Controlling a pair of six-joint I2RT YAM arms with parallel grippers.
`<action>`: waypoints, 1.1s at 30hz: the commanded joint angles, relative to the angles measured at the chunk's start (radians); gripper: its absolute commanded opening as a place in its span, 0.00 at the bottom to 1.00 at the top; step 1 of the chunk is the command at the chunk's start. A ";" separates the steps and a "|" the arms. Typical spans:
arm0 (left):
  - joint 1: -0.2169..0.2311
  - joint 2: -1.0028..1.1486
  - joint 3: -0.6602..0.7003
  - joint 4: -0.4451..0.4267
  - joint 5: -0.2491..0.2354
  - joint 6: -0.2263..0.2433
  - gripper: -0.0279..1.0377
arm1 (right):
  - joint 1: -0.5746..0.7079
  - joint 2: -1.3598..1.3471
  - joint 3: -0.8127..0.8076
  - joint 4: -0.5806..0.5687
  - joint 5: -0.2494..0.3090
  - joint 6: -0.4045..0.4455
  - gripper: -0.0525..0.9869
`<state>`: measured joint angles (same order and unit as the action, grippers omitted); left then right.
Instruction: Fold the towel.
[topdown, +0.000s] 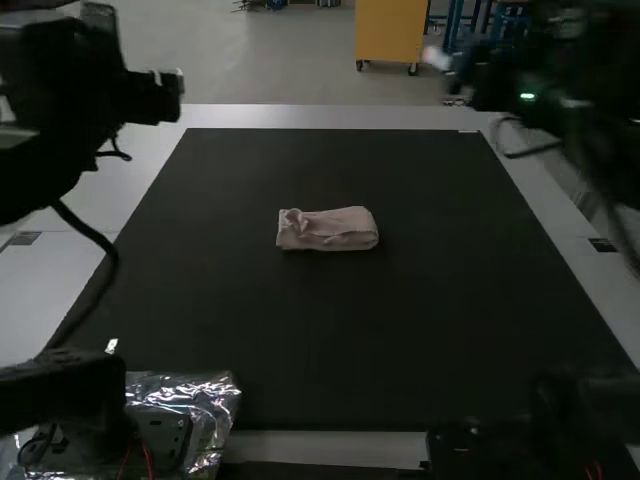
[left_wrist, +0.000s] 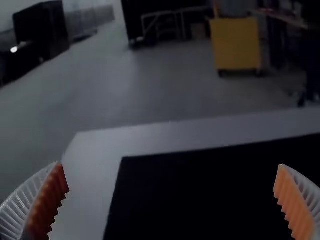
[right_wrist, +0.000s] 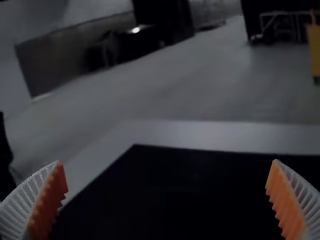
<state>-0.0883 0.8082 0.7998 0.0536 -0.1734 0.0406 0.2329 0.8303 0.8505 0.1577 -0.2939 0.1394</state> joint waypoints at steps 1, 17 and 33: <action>0.039 -0.093 -0.033 -0.011 -0.023 0.016 0.94 | -0.075 -0.157 -0.039 -0.037 0.006 0.011 0.93; 0.053 -0.744 -0.206 -0.147 -0.021 0.018 0.94 | -0.191 -0.824 -0.108 -0.379 -0.039 0.163 0.93; 0.044 -0.808 -0.636 0.331 0.224 -0.010 0.94 | -0.225 -0.829 -0.553 -0.020 0.211 -0.101 0.93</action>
<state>-0.0452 0.0013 0.2428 0.3470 -0.0494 0.0360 0.0174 0.0078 0.3691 0.0998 -0.1505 0.0765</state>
